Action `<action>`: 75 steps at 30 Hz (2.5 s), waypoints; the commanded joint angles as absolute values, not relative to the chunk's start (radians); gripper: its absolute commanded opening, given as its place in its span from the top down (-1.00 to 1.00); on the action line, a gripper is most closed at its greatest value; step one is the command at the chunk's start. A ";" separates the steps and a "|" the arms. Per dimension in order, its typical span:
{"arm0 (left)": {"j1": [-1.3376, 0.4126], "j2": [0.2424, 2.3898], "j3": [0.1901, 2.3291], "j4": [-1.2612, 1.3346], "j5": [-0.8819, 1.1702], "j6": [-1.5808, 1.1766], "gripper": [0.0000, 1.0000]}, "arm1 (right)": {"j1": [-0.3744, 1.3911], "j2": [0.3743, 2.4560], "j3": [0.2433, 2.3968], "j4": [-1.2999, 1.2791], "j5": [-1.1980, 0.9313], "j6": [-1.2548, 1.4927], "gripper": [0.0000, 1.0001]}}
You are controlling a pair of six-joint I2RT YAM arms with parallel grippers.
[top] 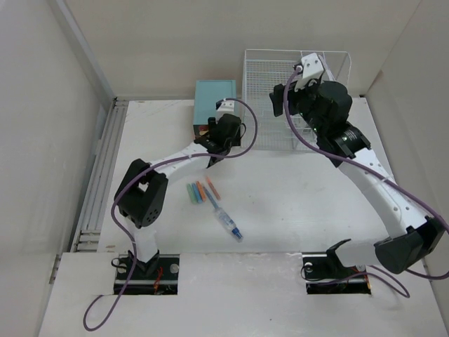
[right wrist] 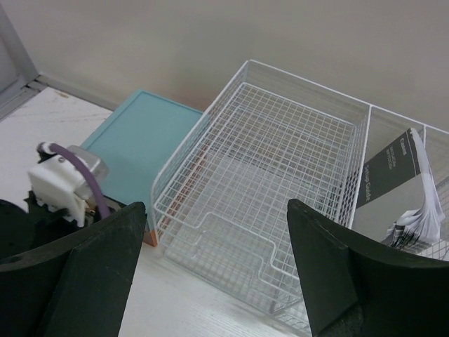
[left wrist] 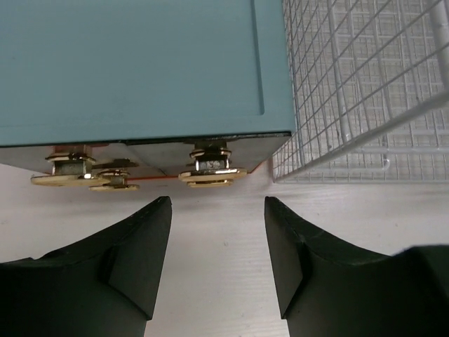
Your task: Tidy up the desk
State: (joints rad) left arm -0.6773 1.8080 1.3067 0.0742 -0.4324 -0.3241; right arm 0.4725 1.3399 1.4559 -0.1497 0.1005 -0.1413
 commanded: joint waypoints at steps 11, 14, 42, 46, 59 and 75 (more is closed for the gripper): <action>-0.687 1.874 1.457 -0.011 -0.598 -0.370 -0.06 | 0.469 1.284 1.453 -0.109 0.067 -0.110 -0.73; -0.687 1.910 1.471 -0.032 -0.623 -0.370 -0.06 | 0.469 1.275 1.453 -0.109 0.067 -0.110 -0.73; -0.696 1.959 1.467 -0.014 -0.702 -0.410 0.33 | 0.469 1.284 1.443 -0.109 0.058 -0.110 -0.73; -0.715 1.925 1.413 0.006 -0.703 -0.429 0.35 | 0.469 1.284 1.443 -0.109 0.049 -0.110 -0.73; -0.813 1.701 1.140 0.049 -0.744 -0.572 0.35 | 0.469 1.284 1.443 -0.109 0.040 -0.101 -0.73; -0.905 1.572 1.009 -0.031 -0.753 -0.667 -0.09 | 0.469 1.293 1.434 -0.109 0.012 -0.092 -0.73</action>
